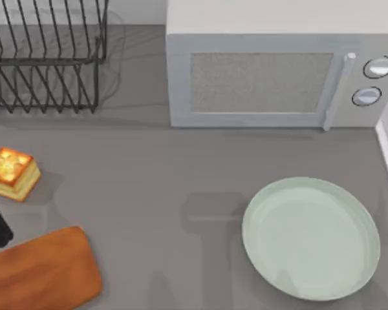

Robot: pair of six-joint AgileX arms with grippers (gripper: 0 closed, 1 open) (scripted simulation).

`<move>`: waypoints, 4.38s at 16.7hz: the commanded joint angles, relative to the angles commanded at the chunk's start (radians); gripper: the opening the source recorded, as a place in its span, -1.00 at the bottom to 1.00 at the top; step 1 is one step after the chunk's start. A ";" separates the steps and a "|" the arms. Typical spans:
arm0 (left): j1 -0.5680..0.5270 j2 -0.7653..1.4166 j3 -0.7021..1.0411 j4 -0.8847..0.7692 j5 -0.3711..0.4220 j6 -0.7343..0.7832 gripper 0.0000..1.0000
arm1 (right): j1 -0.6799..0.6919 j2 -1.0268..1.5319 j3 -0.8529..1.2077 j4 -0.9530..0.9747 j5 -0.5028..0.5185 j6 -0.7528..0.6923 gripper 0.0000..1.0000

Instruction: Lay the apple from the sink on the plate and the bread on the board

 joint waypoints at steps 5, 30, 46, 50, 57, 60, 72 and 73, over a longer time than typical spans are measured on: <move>0.000 0.000 0.000 0.000 0.000 0.000 1.00 | 0.000 0.000 0.000 0.000 0.000 0.000 1.00; 0.000 0.000 0.000 0.000 0.000 0.000 1.00 | -0.038 0.221 0.182 -0.134 0.000 -0.036 1.00; 0.000 0.000 0.000 0.000 0.000 0.000 1.00 | -0.244 1.721 1.177 -0.864 0.001 -0.230 1.00; 0.000 0.000 0.000 0.000 0.000 0.000 1.00 | -0.269 1.897 1.300 -0.954 0.001 -0.254 1.00; 0.000 0.000 0.000 0.000 0.000 0.000 1.00 | -0.267 1.921 1.313 -0.962 0.001 -0.256 1.00; 0.000 0.000 0.000 0.000 0.000 0.000 1.00 | -0.268 1.971 1.285 -0.895 0.001 -0.256 1.00; 0.000 0.000 0.000 0.000 0.000 0.000 1.00 | -0.271 2.223 1.133 -0.480 0.003 -0.251 1.00; 0.000 0.000 0.000 0.000 0.000 0.000 1.00 | -0.271 2.223 1.133 -0.480 0.003 -0.251 1.00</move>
